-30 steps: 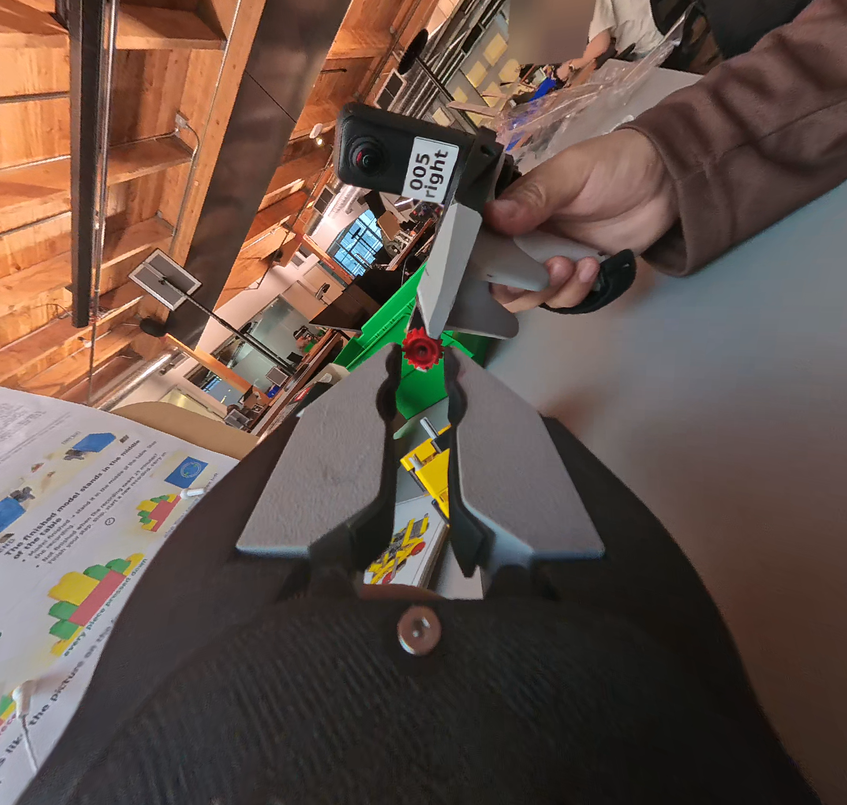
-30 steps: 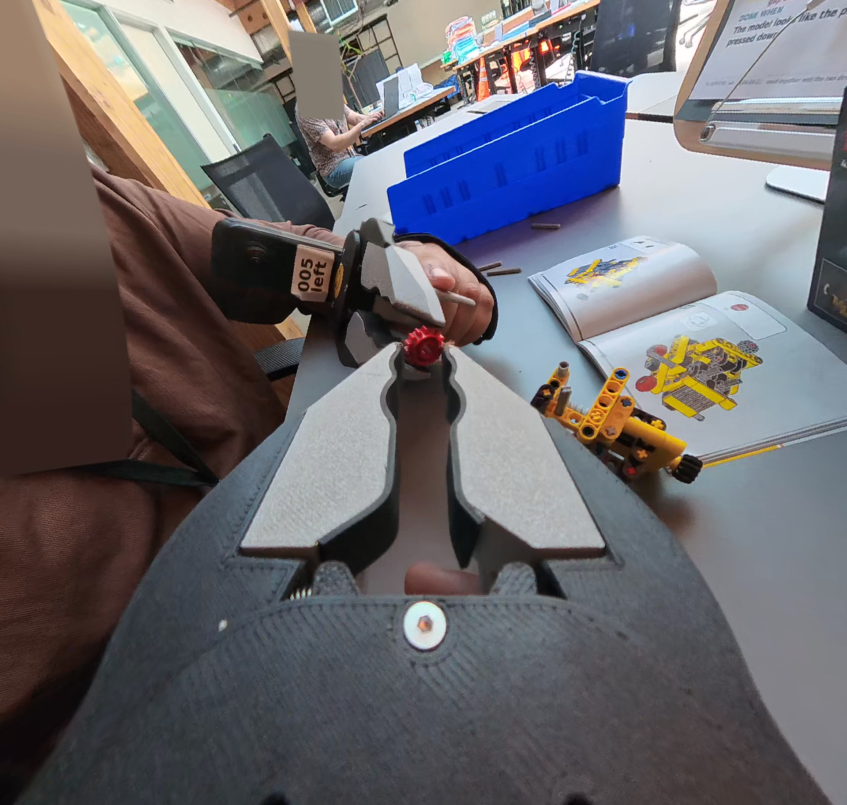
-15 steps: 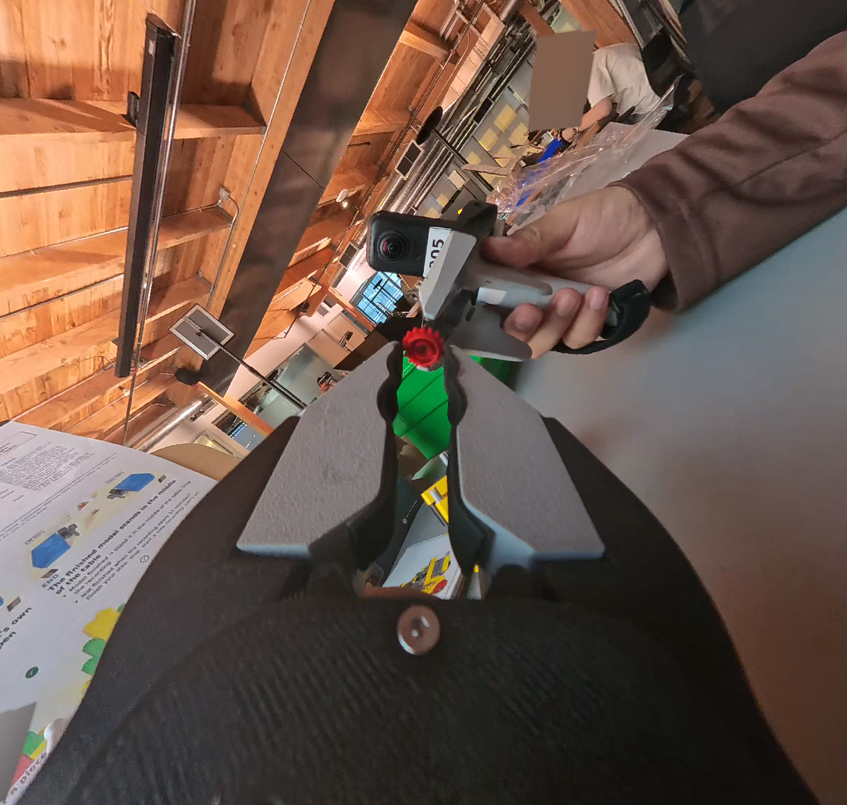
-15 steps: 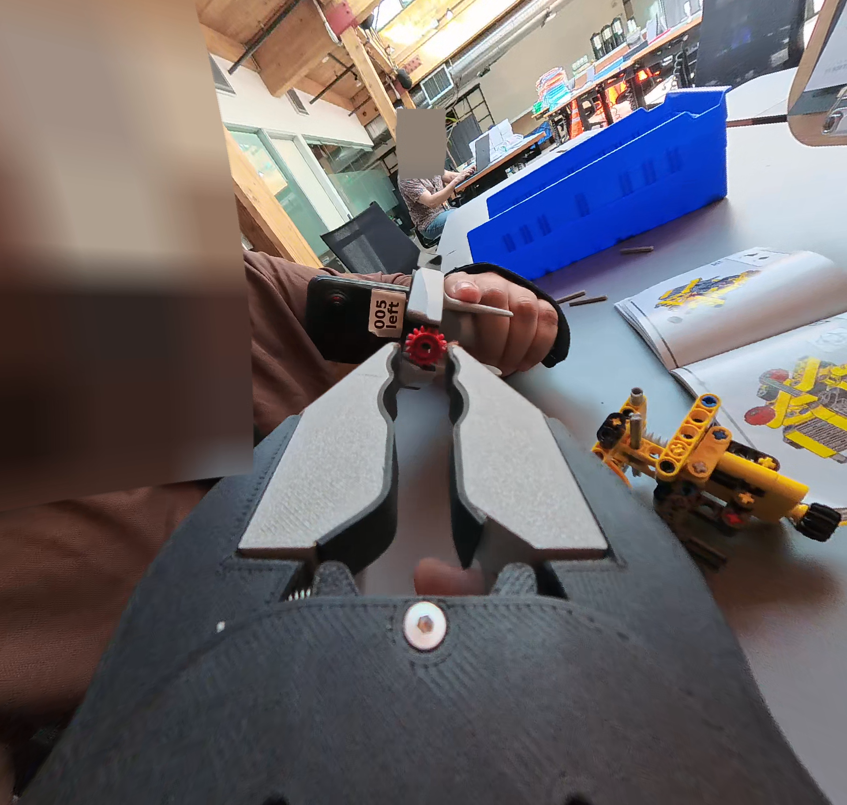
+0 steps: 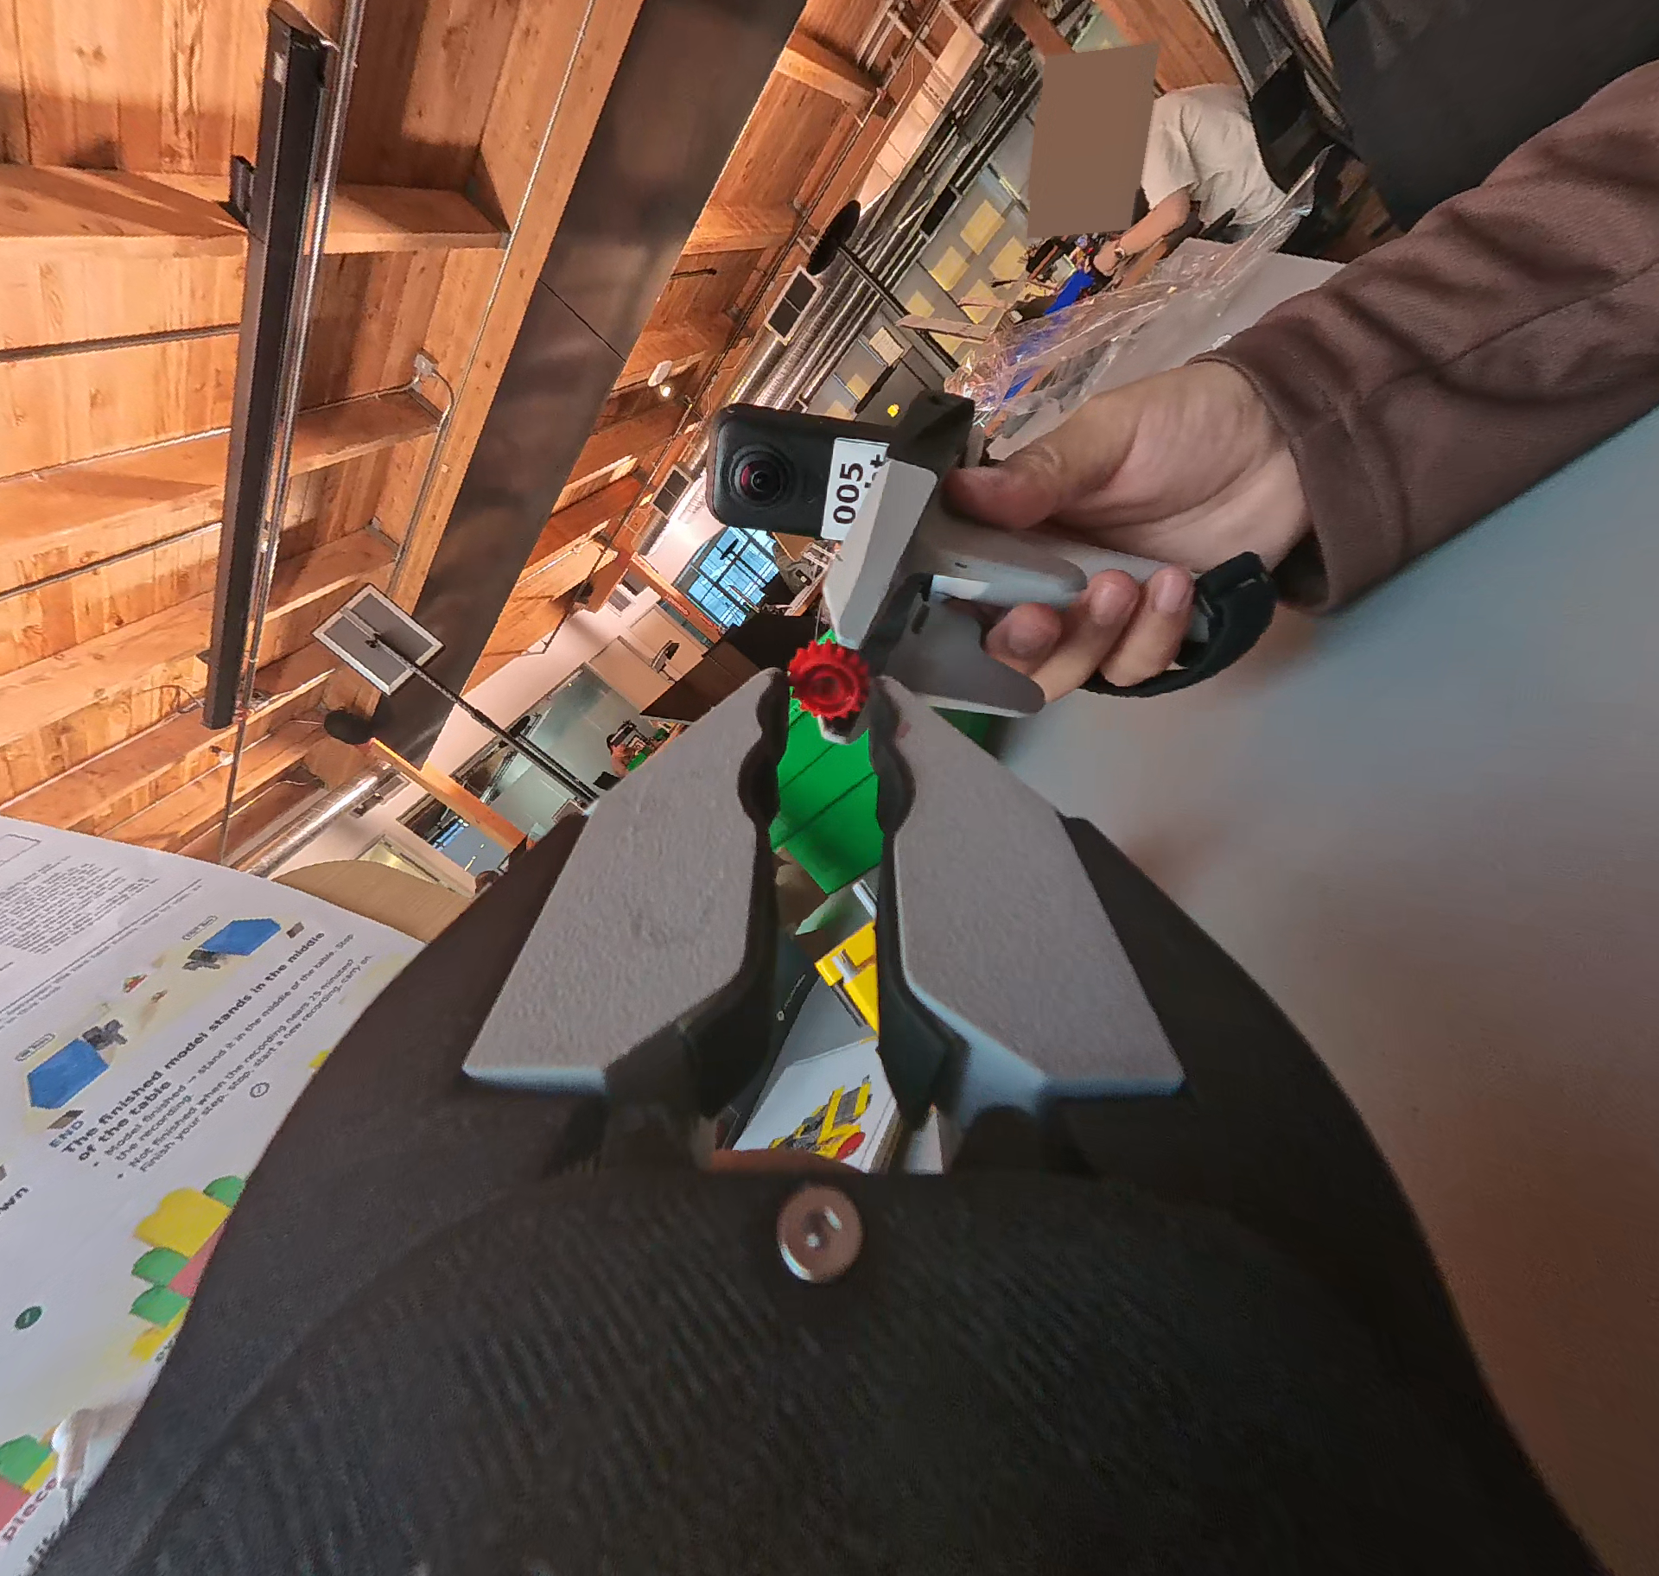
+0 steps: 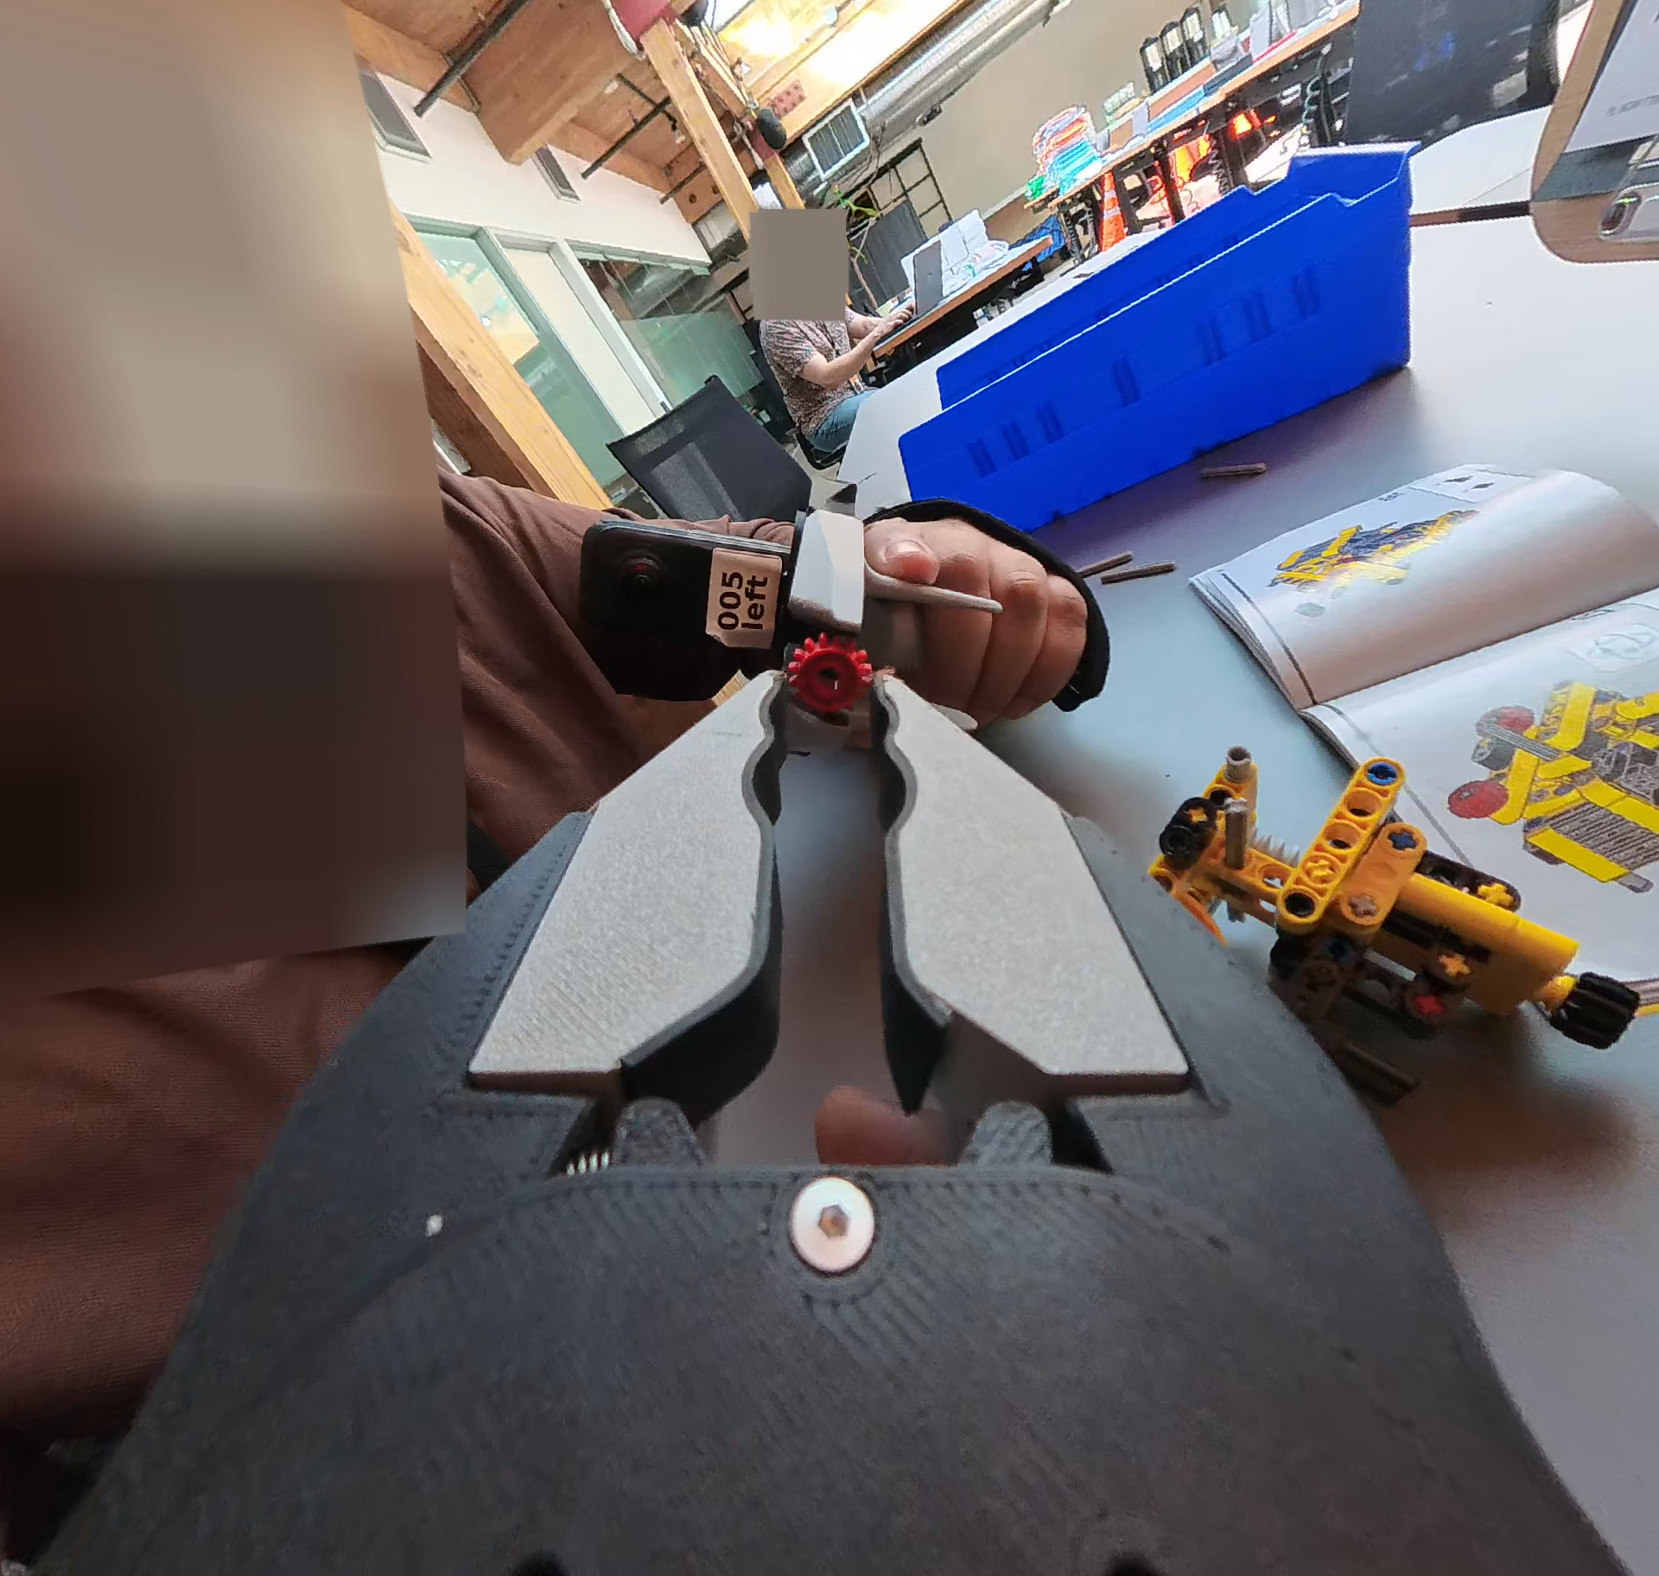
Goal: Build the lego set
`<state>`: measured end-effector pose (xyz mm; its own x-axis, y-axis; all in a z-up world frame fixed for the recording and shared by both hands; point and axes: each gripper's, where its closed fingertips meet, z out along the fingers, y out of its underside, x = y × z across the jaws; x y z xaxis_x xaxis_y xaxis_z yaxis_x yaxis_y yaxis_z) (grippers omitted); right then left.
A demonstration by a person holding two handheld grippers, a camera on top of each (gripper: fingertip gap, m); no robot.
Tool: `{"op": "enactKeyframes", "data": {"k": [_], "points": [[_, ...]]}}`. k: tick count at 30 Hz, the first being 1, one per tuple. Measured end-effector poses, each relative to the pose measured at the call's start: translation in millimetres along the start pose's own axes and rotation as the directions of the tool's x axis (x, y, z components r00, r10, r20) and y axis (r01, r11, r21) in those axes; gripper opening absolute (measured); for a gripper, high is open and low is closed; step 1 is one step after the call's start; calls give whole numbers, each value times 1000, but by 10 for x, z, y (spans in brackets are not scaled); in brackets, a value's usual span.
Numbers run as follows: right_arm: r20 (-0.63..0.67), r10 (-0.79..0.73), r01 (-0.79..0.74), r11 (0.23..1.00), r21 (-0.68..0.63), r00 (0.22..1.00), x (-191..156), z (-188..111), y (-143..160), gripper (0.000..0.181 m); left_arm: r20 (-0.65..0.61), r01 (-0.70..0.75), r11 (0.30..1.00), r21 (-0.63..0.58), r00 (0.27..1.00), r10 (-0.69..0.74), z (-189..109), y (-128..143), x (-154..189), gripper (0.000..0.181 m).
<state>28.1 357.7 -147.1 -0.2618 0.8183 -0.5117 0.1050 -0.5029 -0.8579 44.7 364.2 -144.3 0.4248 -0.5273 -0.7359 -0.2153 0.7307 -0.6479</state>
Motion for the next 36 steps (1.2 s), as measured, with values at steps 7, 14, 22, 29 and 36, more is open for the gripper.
{"op": "enactKeyframes", "data": {"k": [7, 14, 22, 29, 36], "points": [[-14, 1, -1, 1000, -2, 1000, 26, -9, 3, 14, -3, 0, 1000, -12, 1000, 0, 5, 30, 3, 15], [-22, 10, -10, 1000, 23, 1000, 47, -32, -31, 15, -11, 1, 1000, -29, 1000, -2, 14, 60, 19, 15], [-19, 18, -17, 1000, 19, 1000, 48, -24, -17, 14, -2, -18, 999, -32, 1000, 18, 15, 56, 13, 15], [-29, 5, -4, 1000, 9, 1000, 51, -26, -8, 14, -4, -11, 999, -31, 1000, 11, 16, 59, 13, 15], [-24, 22, -21, 1000, 21, 999, 62, -32, -17, 14, 1, -7, 999, -37, 1000, 7, 16, 71, 5, 15]]}}
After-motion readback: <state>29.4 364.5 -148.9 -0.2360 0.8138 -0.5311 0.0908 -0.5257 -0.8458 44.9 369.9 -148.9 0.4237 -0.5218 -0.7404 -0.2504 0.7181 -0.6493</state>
